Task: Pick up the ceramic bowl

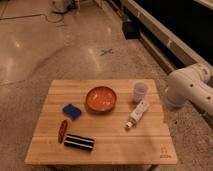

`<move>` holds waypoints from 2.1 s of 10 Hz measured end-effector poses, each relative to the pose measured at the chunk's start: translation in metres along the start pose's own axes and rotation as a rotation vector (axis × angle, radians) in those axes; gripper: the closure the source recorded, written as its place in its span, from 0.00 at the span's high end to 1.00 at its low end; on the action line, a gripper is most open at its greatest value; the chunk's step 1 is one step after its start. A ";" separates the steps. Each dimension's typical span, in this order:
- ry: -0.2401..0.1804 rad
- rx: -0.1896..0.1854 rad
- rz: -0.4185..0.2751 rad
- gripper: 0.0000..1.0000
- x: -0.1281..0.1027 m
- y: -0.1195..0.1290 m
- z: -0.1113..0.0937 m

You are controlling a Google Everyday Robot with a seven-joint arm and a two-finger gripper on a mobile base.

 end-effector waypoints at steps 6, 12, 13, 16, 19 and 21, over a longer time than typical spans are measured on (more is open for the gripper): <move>0.000 0.000 0.000 0.65 0.000 0.000 0.000; 0.000 0.000 0.000 0.65 0.000 0.000 0.000; 0.000 0.000 0.000 0.65 0.000 0.000 0.000; -0.029 -0.013 -0.041 0.65 -0.021 -0.001 0.005; -0.093 -0.038 -0.145 0.65 -0.082 -0.014 0.027; -0.122 -0.033 -0.195 0.65 -0.116 -0.030 0.042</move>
